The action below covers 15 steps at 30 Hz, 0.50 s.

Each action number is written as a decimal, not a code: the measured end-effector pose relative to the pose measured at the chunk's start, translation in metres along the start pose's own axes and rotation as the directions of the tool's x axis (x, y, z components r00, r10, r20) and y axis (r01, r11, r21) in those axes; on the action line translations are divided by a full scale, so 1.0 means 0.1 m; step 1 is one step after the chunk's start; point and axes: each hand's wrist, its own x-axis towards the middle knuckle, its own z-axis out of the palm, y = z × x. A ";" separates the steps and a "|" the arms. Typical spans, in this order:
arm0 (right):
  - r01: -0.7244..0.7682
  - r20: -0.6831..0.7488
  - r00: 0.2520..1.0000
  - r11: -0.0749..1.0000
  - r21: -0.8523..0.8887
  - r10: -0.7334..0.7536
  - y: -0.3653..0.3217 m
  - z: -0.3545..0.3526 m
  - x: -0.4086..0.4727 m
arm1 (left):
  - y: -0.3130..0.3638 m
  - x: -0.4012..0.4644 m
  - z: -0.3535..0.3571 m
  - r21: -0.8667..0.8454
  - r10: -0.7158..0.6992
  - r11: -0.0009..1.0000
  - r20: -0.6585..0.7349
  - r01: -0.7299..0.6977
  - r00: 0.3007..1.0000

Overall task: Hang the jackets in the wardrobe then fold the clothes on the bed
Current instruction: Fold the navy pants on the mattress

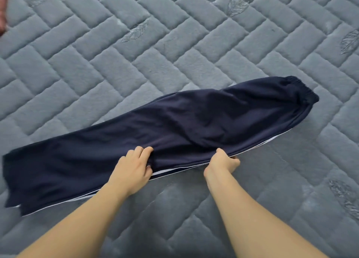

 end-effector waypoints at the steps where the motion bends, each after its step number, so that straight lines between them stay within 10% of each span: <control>1: -0.021 0.017 1.000 1.000 -0.016 0.021 0.17 0.04 -0.17 | -0.19 -0.12 0.01 0.044 -0.015 0.999 0.007 0.014 1.000; 7: -0.104 0.140 0.984 0.993 -0.060 0.112 1.24 0.27 -1.09 | -1.34 -0.85 0.12 0.229 -0.238 0.950 0.092 0.212 0.967; 15: -0.173 0.232 0.950 0.970 -0.169 0.210 2.13 0.55 -2.05 | -2.44 -1.26 0.12 0.298 -0.054 0.954 0.308 -0.042 0.950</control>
